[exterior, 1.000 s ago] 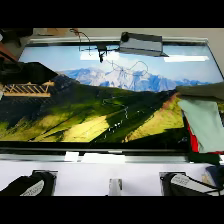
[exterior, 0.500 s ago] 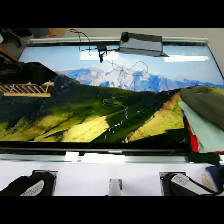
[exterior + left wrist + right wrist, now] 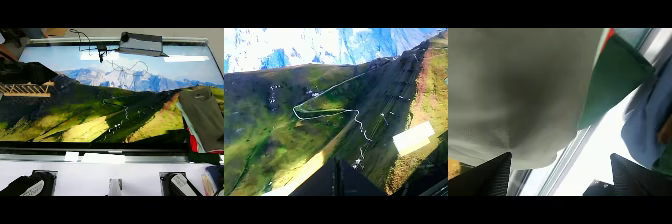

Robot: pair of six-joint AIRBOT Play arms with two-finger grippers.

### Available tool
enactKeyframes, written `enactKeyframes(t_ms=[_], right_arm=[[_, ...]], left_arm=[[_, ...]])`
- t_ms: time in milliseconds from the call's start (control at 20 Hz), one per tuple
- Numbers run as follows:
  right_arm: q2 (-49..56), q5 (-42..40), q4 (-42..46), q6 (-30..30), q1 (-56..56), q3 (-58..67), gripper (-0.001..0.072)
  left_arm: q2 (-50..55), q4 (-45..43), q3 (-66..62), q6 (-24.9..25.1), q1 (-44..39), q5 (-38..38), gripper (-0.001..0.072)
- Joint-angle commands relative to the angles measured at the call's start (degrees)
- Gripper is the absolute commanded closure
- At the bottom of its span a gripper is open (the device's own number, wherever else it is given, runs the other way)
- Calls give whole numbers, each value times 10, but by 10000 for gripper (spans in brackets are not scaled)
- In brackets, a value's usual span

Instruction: Fold the shirts.

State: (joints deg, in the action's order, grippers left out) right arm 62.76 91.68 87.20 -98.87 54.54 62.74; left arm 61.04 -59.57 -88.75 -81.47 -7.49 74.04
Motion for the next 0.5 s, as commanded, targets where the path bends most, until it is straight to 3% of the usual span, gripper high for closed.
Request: enactKeyframes(t_ms=[0, 100, 150, 300, 350, 450], right_arm=[[-8, -66, 14, 54, 0, 36, 19], [-8, -136, -1, 61, -16, 124, 20], [-8, -179, -1, 65, -42, 170, 21], [-8, -307, -1, 93, -194, 279, 26], [-7, -320, -1, 82, -256, 288, 30], [19, -267, -1, 39, -376, 286, 31]], left_arm=[[0, 0, 0, 0, 0, -4, 675], [1, -15, -1, 0, -3, -26, 677], [7, -66, -8, -6, -14, -35, 679], [64, -356, -67, -93, -87, 14, 679], [91, -438, -82, -116, -115, 31, 677], [137, -461, -85, -138, -147, 33, 631]])
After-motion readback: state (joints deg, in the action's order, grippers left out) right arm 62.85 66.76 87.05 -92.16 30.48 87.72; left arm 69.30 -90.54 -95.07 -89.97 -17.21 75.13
